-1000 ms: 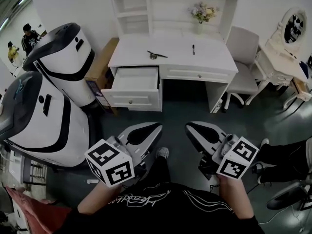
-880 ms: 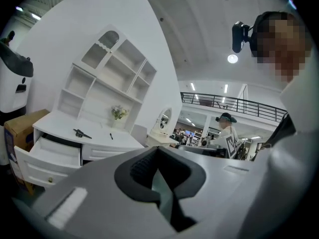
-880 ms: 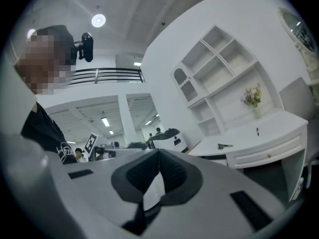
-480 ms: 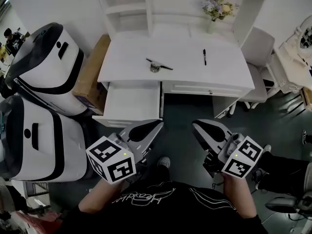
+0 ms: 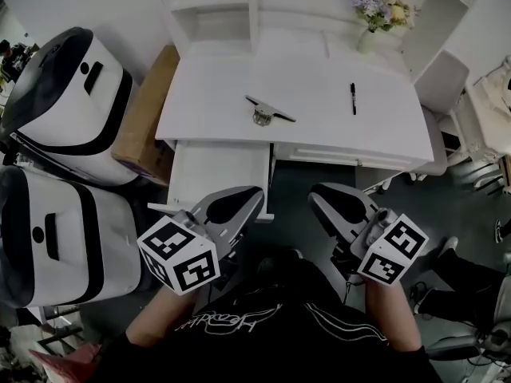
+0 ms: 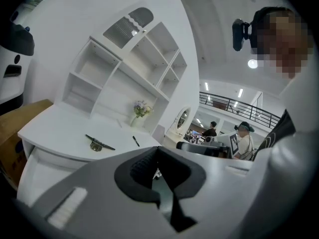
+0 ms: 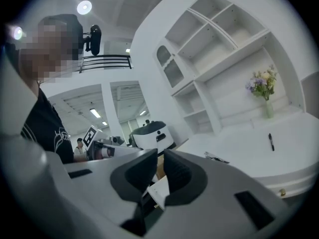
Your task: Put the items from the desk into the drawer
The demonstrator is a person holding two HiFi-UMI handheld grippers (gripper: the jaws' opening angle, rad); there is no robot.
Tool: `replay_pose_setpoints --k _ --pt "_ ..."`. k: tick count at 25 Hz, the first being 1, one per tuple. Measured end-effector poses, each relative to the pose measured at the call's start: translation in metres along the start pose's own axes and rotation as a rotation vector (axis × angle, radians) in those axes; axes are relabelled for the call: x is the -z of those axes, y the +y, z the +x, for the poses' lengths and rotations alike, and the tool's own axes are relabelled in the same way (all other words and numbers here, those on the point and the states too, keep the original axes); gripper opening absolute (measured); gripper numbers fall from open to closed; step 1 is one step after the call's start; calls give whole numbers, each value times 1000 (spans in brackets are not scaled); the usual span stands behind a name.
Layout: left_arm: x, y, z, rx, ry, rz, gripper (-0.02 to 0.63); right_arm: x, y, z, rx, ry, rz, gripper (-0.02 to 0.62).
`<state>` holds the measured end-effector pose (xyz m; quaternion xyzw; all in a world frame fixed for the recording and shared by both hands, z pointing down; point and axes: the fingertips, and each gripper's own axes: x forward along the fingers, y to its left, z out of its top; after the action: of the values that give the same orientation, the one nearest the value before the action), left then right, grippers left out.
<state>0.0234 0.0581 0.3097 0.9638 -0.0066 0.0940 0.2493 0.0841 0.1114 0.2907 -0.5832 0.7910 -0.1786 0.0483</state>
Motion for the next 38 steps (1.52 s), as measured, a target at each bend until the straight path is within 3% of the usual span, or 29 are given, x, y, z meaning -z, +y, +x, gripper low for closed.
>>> replay_pose_setpoints --k 4,7,13,14,16,18,33,38 --pt "-2 23 -1 -52 -20 -30 9 6 -11 21 -39 46 -21 11" --pt "-5 38 2 -88 -23 -42 9 1 -20 37 -98 34 19 11" --pt "-14 67 15 -142 -24 -68 9 4 -59 73 -123 110 -22 12" --pt "-15 73 17 -152 -24 -74 9 5 -66 80 -128 124 -19 27" --pt "-17 86 21 -174 -27 -91 9 9 -81 94 -131 155 -17 124" --pt "-19 98 24 -195 -33 -113 9 12 -94 107 -126 186 -42 135" --pt "-19 166 36 -296 -25 -197 9 59 -184 201 -17 437 -425 198" --pt "-9 182 27 -348 0 -242 9 94 -208 232 19 555 -673 198"
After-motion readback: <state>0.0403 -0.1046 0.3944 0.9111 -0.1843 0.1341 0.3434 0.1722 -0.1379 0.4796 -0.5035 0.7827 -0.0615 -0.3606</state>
